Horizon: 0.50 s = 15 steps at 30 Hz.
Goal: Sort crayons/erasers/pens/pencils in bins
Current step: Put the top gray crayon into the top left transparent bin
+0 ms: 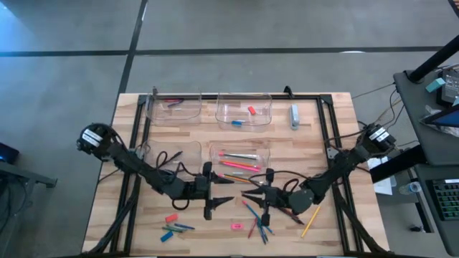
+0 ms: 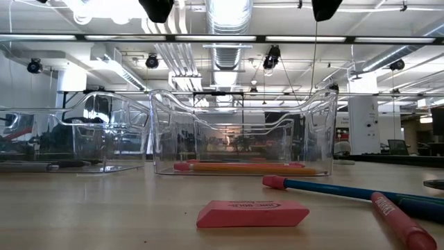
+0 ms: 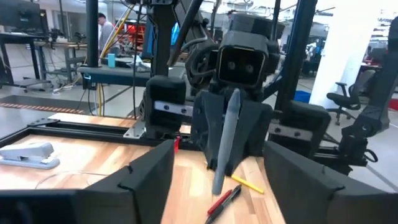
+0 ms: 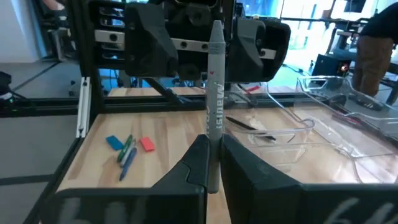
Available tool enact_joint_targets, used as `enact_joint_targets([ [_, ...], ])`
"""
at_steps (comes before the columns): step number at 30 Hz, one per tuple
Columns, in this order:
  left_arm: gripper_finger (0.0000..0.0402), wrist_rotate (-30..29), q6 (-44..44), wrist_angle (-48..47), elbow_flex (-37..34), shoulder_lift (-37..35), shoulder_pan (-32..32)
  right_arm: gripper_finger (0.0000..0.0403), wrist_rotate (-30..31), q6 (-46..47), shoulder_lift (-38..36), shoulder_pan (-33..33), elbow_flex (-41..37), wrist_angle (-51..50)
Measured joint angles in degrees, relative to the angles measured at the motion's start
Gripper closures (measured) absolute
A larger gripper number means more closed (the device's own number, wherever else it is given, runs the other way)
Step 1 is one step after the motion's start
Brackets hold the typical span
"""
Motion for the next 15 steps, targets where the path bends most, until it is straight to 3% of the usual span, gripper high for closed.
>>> enact_joint_targets([
  [4,0.0147,-0.01,0.02,-0.08,0.43,0.33,0.10,0.0385,0.14,-0.02,2.63,-0.62,2.49,-0.37],
  [15,0.0144,-0.02,0.02,-0.16,0.39,0.33,0.08,0.0385,0.62,-0.90,6.42,-1.05,7.83,-1.35],
])
